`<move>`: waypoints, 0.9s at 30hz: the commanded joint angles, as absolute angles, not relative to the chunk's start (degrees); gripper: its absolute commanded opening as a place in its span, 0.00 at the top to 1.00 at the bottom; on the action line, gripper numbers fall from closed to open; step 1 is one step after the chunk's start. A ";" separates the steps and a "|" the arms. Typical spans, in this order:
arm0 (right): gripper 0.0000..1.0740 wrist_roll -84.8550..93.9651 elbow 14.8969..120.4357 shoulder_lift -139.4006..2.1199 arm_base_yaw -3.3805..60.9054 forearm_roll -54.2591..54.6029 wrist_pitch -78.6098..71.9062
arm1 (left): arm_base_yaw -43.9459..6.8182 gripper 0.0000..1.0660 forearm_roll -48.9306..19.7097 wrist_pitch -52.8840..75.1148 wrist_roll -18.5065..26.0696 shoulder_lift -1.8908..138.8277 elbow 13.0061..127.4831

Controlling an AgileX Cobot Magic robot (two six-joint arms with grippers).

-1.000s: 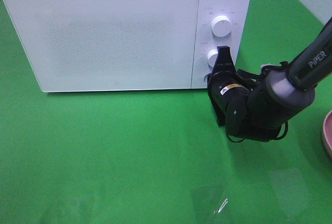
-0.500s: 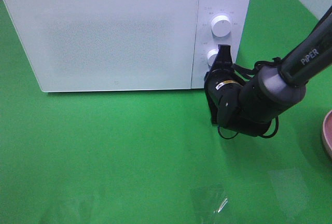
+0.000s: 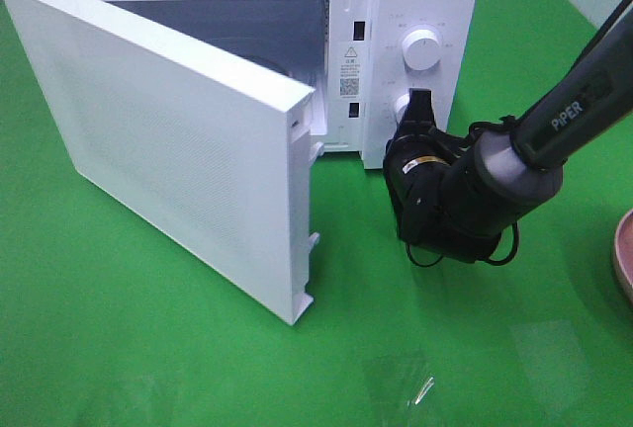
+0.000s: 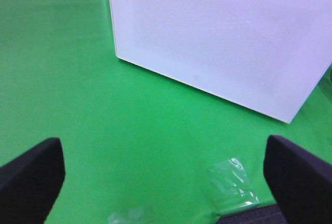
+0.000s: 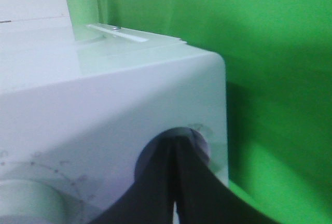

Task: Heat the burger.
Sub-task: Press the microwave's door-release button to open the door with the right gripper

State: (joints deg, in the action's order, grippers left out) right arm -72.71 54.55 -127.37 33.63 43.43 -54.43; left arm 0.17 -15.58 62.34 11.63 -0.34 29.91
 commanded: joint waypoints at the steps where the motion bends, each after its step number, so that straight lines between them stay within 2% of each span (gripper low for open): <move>1: 1.00 -71.73 60.33 -126.62 30.71 36.78 -81.13 | -0.06 0.08 -15.64 61.59 11.75 -1.26 29.68; 11: 1.00 -71.96 57.81 -125.13 30.88 36.55 -75.97 | -0.06 0.08 -15.64 61.59 11.75 -1.26 29.68; 18: 1.00 -71.68 52.83 -121.24 30.88 33.46 -66.35 | -0.06 0.08 -15.64 61.59 11.75 -1.26 29.68; 22: 1.00 -72.19 48.87 -117.80 30.88 28.88 -54.37 | -0.06 0.08 -15.64 61.59 11.75 -1.26 29.68; 27: 1.00 -71.73 45.84 -115.68 30.88 27.79 -49.45 | -0.06 0.08 -15.64 61.59 11.75 -1.26 29.68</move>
